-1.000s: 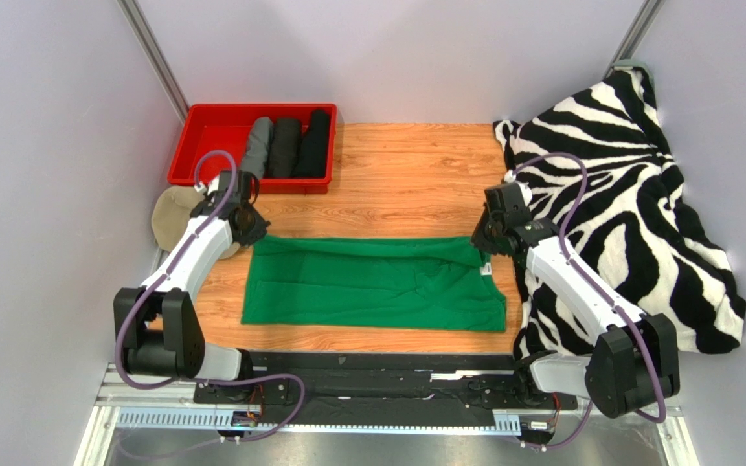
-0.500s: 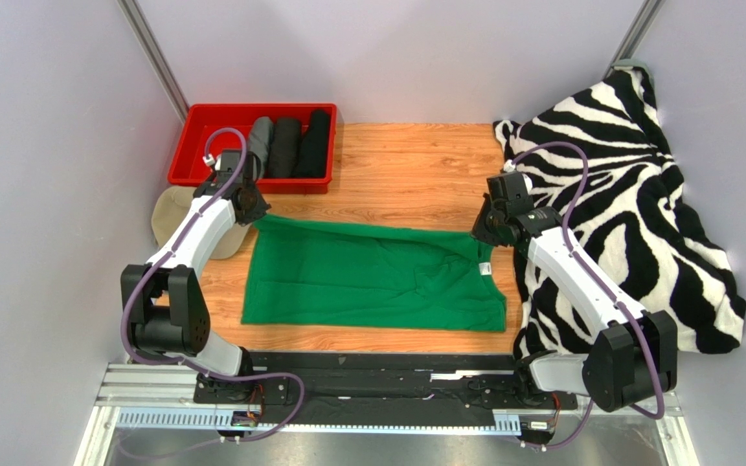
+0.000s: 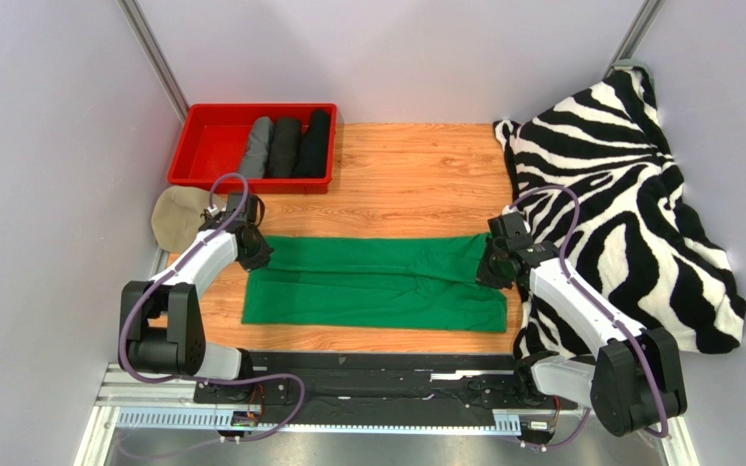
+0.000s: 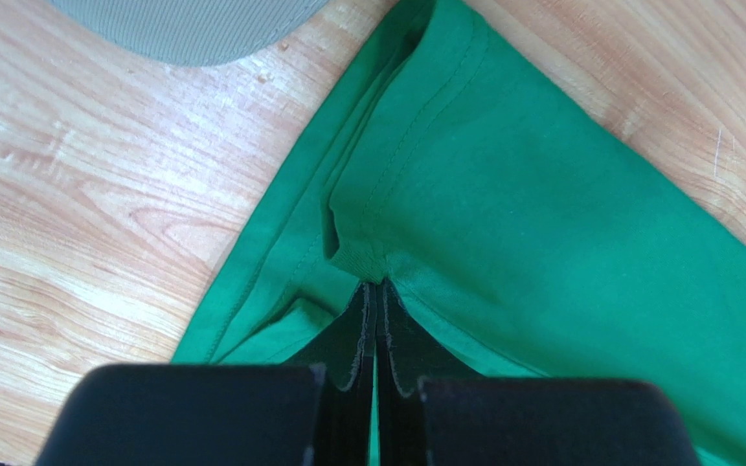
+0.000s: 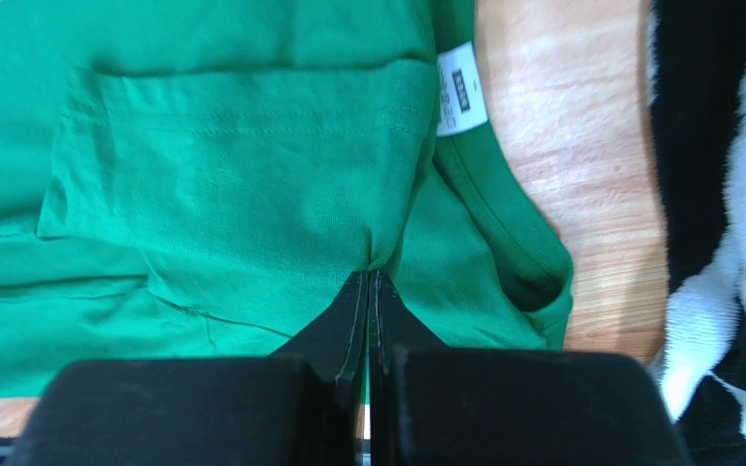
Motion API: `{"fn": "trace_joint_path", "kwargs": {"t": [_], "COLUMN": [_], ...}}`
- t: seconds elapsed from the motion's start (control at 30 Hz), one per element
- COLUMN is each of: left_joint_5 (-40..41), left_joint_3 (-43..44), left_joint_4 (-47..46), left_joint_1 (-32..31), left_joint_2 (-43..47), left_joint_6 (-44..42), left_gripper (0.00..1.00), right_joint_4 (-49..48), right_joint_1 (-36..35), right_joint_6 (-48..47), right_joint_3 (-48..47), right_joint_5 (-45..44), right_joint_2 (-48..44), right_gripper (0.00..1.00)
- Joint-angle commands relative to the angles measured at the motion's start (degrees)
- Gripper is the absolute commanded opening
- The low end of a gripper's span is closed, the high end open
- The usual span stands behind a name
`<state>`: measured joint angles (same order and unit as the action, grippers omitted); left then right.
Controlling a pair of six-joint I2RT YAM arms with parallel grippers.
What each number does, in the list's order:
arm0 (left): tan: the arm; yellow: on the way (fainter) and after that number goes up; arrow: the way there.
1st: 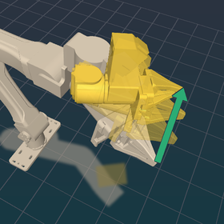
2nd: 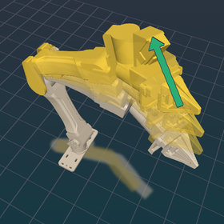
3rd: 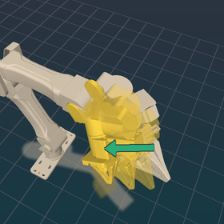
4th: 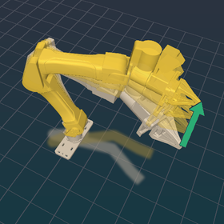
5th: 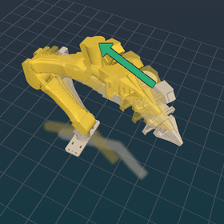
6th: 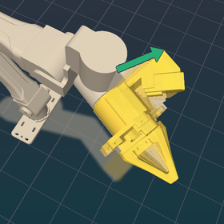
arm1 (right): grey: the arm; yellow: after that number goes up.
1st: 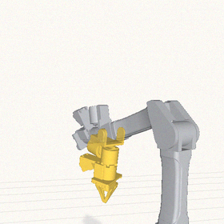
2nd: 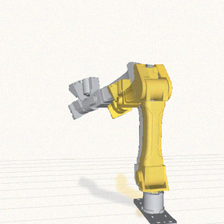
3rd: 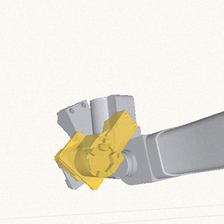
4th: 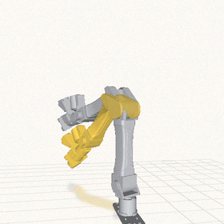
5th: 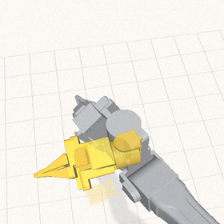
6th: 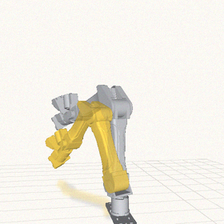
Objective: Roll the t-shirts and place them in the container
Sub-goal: Fold the T-shirt at the center of the board.
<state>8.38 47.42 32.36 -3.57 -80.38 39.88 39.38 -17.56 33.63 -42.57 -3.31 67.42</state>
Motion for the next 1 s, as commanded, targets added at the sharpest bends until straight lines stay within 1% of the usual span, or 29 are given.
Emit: {"fn": "trace_joint_path", "kwargs": {"t": [0.0,0.23,0.4,0.57,0.73,0.77,0.8,0.83,0.87,0.9,0.93,0.97], "left_joint_5": [0.23,1.90,1.90,1.55,-1.08,-1.70,-2.66,-3.02,-3.28,-3.55,-3.72,-4.07], "left_joint_3": [-0.05,0.04,-1.36,-4.43,-6.98,-7.68,-7.95,-8.13,-8.31,-8.31,-8.13,-7.61], "left_joint_4": [-1.34,-0.02,0.60,-0.19,-1.85,-2.30,-2.74,-3.26,-3.53,-3.53,-3.71,-3.71], "left_joint_1": [0.50,0.85,0.94,0.94,0.94,0.94,0.94,0.94,0.94,0.94,0.94,0.94], "left_joint_2": [3.03,5.84,7.86,8.84,7.61,7.43,7.17,7.08,7.08,7.77,8.30,8.92], "left_joint_6": [2.04,1.87,2.31,3.80,6.35,6.61,6.62,6.62,6.62,6.53,5.83,5.13], "left_gripper": [0.00,0.00,0.00,0.00,0.00,0.00,0.02,0.07,0.14,0.28,0.32,0.36], "right_joint_4": [-3.34,-0.88,-0.79,-2.89,-5.10,-5.36,-5.54,-5.45,-5.01,-4.49,-3.79,-2.13], "right_joint_1": [0.16,0.16,0.16,0.16,0.25,0.25,0.25,0.25,0.25,0.25,0.16,0.16], "right_joint_6": [0.39,0.03,0.47,1.00,1.97,2.06,2.06,1.88,1.79,1.62,0.92,0.74], "right_joint_3": [1.26,0.20,2.92,6.26,8.90,8.82,8.73,8.38,7.85,7.33,6.71,5.14], "right_joint_5": [2.25,1.20,0.94,1.46,2.43,2.52,2.52,2.52,2.52,2.43,2.43,1.56], "right_joint_2": [-0.71,-4.04,-5.98,-5.28,-3.61,-3.26,-2.65,-2.64,-2.82,-3.51,-4.04,-4.83], "right_gripper": [0.00,0.00,0.00,0.00,0.00,0.01,0.04,0.08,0.17,0.22,0.26,0.33]}}
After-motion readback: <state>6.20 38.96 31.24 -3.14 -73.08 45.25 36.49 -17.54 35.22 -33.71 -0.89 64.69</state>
